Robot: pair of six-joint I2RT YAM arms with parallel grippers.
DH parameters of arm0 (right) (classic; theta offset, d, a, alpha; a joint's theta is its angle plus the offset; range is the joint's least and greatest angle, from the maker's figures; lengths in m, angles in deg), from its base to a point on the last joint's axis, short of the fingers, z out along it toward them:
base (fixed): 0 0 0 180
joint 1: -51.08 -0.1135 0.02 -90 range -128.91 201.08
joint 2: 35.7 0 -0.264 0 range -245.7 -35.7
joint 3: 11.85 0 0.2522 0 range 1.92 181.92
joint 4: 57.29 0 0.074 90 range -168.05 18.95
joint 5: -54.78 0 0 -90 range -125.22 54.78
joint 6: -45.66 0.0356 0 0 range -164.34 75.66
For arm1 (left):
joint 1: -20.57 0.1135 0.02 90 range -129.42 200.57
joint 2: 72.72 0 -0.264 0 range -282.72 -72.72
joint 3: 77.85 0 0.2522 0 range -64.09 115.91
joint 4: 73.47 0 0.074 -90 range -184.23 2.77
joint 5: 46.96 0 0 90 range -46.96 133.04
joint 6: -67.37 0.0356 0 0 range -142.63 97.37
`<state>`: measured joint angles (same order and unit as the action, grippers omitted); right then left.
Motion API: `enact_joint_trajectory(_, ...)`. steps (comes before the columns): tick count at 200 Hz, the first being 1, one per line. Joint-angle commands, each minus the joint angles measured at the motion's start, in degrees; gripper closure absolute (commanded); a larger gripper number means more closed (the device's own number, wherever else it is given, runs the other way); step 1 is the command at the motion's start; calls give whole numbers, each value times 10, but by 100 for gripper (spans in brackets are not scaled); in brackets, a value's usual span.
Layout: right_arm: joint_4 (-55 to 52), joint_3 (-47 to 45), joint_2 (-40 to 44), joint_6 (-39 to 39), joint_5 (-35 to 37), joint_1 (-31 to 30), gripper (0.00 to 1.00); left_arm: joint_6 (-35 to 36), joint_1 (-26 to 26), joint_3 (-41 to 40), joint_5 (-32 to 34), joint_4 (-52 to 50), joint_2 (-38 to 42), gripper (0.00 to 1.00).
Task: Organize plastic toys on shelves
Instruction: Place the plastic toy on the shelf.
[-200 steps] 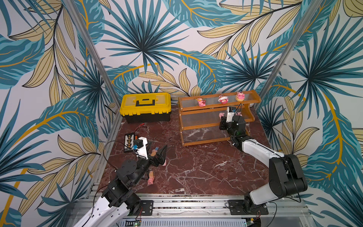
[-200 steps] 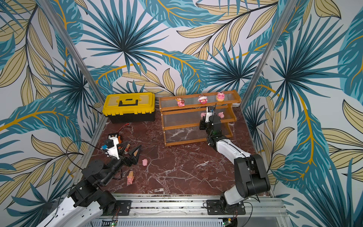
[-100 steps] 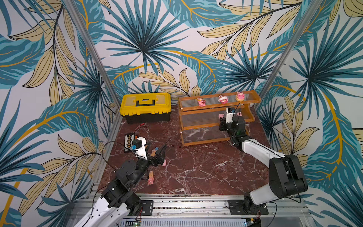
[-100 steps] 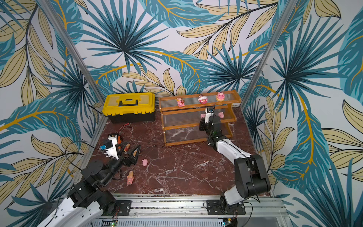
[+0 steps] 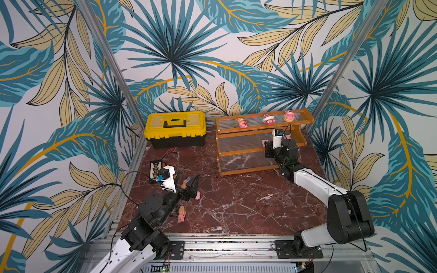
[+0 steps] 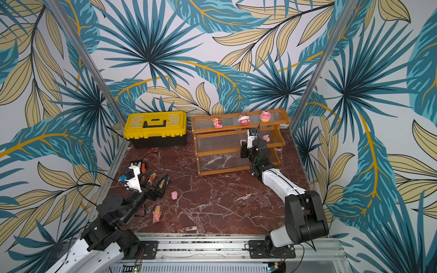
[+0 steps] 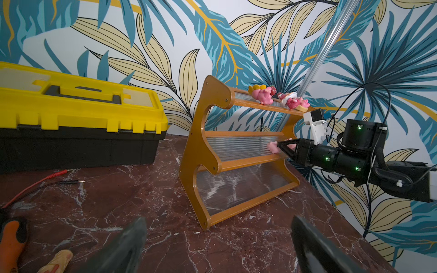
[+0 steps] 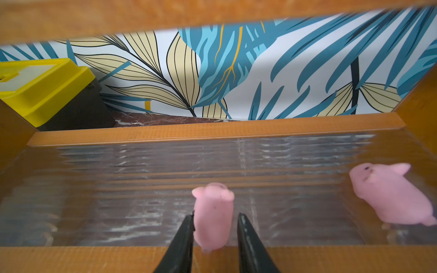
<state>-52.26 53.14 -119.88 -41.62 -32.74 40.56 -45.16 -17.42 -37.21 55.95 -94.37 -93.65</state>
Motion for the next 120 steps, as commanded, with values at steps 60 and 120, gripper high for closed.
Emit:
enact_joint_trajectory(60,-87,-52,149,-3,-31,2,50,-20,3,0,8,-32,7,2)
enact_joint_trajectory(120,-352,37,315,210,-274,39,46,-123,4,89,12,-231,-68,6)
